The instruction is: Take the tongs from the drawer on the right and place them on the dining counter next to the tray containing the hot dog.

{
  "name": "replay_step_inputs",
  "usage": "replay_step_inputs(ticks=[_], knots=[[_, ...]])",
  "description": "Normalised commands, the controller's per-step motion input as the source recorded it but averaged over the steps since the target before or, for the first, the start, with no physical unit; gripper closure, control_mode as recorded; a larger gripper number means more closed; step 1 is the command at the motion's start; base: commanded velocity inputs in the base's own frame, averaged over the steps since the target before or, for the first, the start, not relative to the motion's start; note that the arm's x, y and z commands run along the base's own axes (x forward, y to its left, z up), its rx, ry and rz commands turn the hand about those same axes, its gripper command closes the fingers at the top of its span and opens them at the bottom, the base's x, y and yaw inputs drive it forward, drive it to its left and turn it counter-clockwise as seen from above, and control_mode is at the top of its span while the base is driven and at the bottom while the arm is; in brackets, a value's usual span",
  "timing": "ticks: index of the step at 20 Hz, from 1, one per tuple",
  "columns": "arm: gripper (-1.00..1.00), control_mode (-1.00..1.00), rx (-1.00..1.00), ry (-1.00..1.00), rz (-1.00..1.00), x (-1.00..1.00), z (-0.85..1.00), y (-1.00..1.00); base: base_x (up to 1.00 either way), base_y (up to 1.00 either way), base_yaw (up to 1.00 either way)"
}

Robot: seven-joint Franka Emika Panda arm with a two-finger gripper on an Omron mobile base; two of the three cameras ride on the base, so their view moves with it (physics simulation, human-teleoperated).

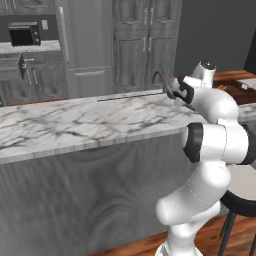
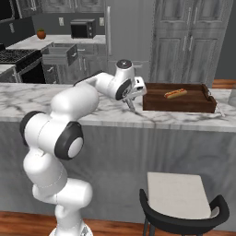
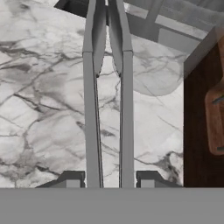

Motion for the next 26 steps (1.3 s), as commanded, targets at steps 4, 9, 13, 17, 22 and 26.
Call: replay_step_inputs(ticks=[4, 9, 13, 17, 22, 26], knots=[[1.0, -1.0, 0.0, 0.0, 0.0, 0.18, -0.21, -0.07, 0.0, 0.0, 0.0], [1.0, -1.0, 0.0, 0.0, 0.0, 0.15, -0.18, -0.03, 0.0, 0.0, 0.0], [1.0, -1.0, 0.0, 0.0, 0.0, 0.06, -0.12, -0.02, 0.0, 0.0, 0.0], [1.0, -1.0, 0.0, 0.0, 0.0, 0.0, -0.11, 0.0, 0.0, 0.0, 0.0], [-1.0, -1.0, 0.0, 0.0, 0.0, 0.04, -0.11, 0.0, 0.0, 0.0, 0.0], [-1.0, -1.0, 0.0, 0.0, 0.0, 0.01, -0.06, -0.03, 0.0, 0.0, 0.0]])
